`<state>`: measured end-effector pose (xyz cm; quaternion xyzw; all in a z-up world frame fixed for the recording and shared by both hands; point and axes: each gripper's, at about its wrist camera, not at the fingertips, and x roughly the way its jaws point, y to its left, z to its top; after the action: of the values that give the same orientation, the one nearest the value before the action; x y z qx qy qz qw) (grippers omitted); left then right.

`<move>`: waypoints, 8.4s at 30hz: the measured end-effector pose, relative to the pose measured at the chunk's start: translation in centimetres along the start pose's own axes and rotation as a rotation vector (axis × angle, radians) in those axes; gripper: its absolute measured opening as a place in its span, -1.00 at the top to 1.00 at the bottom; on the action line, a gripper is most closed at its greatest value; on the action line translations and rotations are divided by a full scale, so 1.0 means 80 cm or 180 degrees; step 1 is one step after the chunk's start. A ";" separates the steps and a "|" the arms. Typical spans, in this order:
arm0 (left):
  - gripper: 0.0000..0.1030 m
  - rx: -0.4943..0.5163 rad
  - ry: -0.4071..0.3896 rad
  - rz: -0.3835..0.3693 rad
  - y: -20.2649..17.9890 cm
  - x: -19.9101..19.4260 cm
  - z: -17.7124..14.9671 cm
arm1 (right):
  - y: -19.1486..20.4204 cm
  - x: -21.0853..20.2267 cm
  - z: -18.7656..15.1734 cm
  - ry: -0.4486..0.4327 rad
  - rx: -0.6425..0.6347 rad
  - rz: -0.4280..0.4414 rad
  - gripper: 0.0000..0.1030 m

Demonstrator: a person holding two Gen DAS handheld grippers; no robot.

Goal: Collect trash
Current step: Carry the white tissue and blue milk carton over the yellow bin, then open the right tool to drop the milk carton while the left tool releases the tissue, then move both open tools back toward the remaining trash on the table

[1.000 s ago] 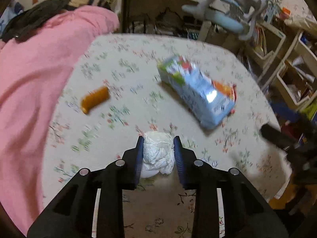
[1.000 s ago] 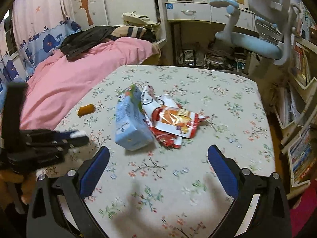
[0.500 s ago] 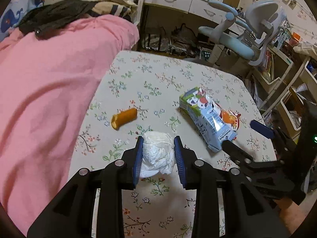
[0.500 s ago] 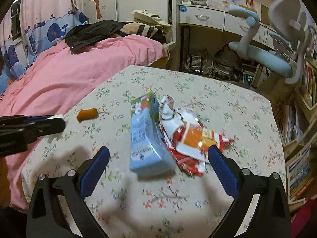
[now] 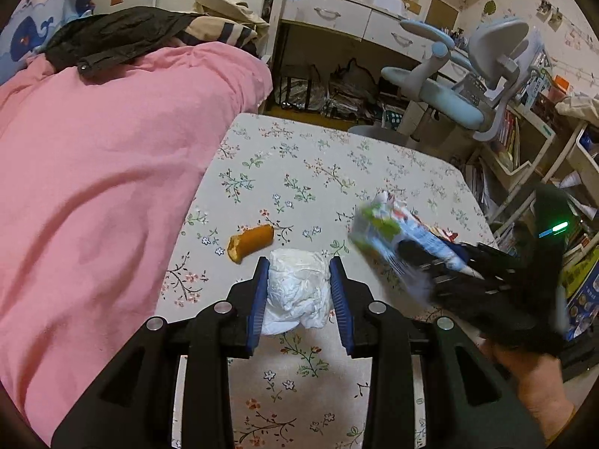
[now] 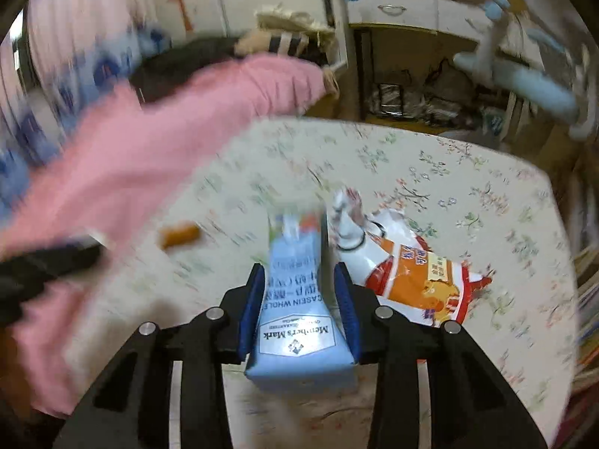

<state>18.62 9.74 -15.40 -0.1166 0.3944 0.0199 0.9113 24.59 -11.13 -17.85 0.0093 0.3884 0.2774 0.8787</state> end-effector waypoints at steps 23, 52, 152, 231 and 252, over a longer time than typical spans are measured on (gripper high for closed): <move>0.41 0.0139 0.0028 -0.0039 -0.014 -0.003 -0.013 | 0.022 0.008 -0.034 0.0423 -0.0531 -0.0463 0.10; 0.40 0.0699 -0.0488 0.0212 -0.074 -0.104 -0.077 | 0.027 -0.135 -0.113 -0.0446 0.0729 0.0888 0.46; -0.01 0.1027 0.0539 0.0299 -0.121 -0.179 -0.324 | 0.065 -0.159 -0.274 0.0218 0.0542 -0.0655 -0.74; -0.77 -0.0390 -0.0815 0.1537 0.030 -0.309 -0.192 | 0.101 -0.141 -0.272 0.0175 0.0279 -0.0543 -0.78; -0.81 -0.0464 -0.0803 0.1666 0.042 -0.305 -0.168 | 0.118 -0.126 -0.271 0.0221 0.0127 -0.0504 -0.78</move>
<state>-8.22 11.33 -7.32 -0.0727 0.2922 0.2968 0.9062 -0.33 -12.46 -23.93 -0.0135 0.4236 0.1995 0.8835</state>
